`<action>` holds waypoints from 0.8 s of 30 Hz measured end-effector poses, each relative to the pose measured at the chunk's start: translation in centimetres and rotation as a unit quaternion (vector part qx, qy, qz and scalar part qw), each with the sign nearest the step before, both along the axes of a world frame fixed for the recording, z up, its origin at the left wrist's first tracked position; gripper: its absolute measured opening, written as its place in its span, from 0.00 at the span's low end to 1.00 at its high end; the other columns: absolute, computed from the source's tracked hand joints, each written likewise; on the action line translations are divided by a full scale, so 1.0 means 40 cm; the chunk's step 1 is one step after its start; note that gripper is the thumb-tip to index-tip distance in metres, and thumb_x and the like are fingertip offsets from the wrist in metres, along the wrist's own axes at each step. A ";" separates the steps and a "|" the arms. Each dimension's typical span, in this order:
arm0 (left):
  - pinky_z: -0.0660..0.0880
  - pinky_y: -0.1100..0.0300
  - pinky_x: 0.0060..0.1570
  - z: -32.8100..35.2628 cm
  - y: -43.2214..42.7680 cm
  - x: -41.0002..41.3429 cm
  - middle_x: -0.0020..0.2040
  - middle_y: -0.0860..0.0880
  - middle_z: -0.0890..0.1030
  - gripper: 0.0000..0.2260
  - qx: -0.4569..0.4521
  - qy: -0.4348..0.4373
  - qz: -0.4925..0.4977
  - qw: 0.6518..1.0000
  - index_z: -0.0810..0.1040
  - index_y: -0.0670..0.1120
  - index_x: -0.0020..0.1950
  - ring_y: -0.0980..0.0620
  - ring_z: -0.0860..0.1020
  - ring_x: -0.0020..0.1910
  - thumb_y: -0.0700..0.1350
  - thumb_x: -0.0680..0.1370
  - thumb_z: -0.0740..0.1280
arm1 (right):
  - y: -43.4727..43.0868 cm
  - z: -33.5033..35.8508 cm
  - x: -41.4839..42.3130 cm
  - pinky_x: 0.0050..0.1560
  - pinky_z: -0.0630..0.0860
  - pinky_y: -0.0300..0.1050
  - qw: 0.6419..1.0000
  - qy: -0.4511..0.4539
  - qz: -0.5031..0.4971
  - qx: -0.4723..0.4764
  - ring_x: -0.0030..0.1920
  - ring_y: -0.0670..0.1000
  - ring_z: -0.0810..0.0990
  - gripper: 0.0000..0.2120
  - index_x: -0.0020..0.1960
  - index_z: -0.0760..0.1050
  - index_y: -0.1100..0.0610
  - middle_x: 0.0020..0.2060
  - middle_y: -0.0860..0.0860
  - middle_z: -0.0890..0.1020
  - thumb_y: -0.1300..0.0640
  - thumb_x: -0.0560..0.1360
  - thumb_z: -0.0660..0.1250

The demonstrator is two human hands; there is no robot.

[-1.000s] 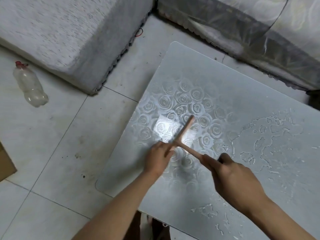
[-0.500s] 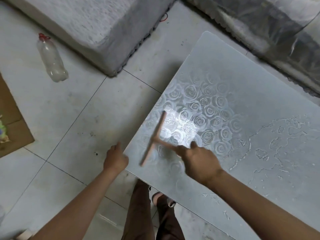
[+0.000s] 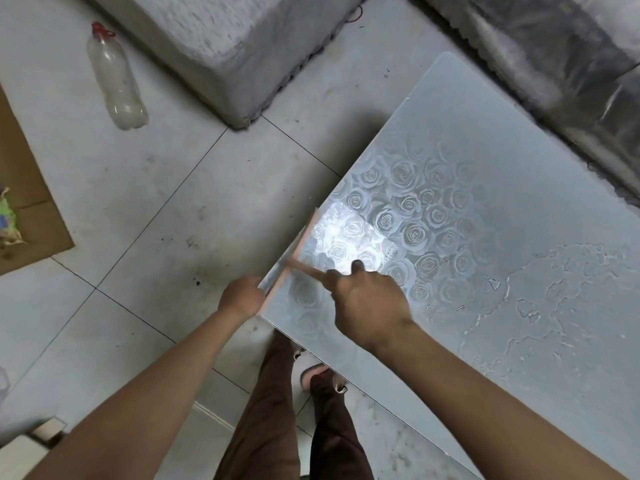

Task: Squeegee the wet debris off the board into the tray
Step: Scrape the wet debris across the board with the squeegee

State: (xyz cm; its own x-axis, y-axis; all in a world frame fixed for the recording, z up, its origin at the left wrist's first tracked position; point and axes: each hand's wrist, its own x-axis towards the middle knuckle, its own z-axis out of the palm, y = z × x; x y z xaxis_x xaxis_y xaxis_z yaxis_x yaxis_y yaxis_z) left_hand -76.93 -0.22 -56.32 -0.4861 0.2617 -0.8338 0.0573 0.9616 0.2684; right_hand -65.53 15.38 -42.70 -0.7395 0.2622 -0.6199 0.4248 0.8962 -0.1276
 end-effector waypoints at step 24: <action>0.71 0.58 0.45 0.010 0.081 0.055 0.60 0.43 0.77 0.17 -0.147 0.034 -0.186 0.971 0.68 0.40 0.66 0.43 0.79 0.53 0.38 0.77 0.58 | 0.016 0.039 0.069 0.39 0.68 0.47 0.995 -0.088 -0.038 0.020 0.50 0.60 0.79 0.22 0.68 0.68 0.58 0.55 0.58 0.74 0.66 0.74 0.61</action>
